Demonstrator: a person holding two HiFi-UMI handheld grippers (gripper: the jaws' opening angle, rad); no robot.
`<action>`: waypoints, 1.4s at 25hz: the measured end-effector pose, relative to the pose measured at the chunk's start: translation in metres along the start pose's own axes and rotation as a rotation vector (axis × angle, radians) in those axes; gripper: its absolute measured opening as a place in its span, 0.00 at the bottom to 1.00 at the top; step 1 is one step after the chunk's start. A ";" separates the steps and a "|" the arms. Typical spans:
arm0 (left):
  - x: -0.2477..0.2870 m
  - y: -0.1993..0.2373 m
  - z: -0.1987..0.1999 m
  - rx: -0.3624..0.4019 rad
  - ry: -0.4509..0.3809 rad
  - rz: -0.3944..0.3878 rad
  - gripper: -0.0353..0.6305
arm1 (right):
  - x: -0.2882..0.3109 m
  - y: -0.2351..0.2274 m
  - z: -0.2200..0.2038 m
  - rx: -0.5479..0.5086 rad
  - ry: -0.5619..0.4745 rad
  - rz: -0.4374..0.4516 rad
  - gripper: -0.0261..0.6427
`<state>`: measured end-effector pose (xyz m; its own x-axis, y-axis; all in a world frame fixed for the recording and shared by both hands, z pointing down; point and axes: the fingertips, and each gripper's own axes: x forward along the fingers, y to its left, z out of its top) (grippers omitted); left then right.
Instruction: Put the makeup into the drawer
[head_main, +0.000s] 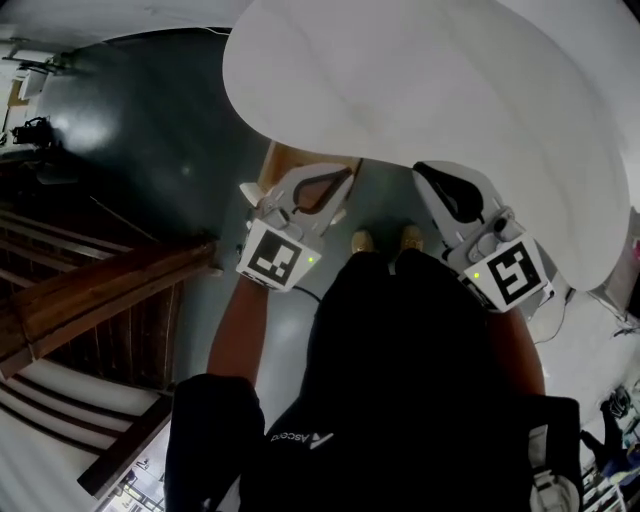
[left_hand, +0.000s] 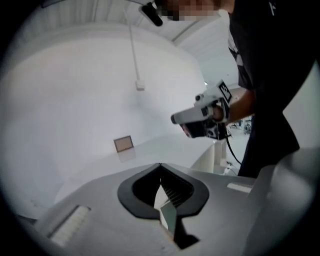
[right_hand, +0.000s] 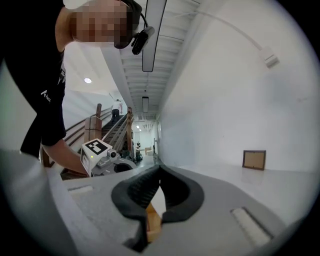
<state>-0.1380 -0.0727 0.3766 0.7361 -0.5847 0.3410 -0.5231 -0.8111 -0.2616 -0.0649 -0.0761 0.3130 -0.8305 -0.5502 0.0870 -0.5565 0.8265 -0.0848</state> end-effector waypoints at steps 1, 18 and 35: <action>0.001 0.000 0.016 -0.009 -0.037 0.027 0.07 | -0.004 -0.002 0.003 -0.001 -0.013 0.005 0.04; 0.000 -0.003 0.149 -0.231 -0.407 0.240 0.07 | -0.054 -0.014 0.048 -0.060 -0.159 0.019 0.04; -0.006 -0.019 0.151 -0.228 -0.385 0.262 0.07 | -0.069 -0.002 0.047 -0.059 -0.158 0.041 0.04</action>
<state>-0.0678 -0.0516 0.2431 0.6498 -0.7562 -0.0774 -0.7601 -0.6454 -0.0756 -0.0075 -0.0457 0.2603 -0.8486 -0.5240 -0.0727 -0.5236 0.8515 -0.0261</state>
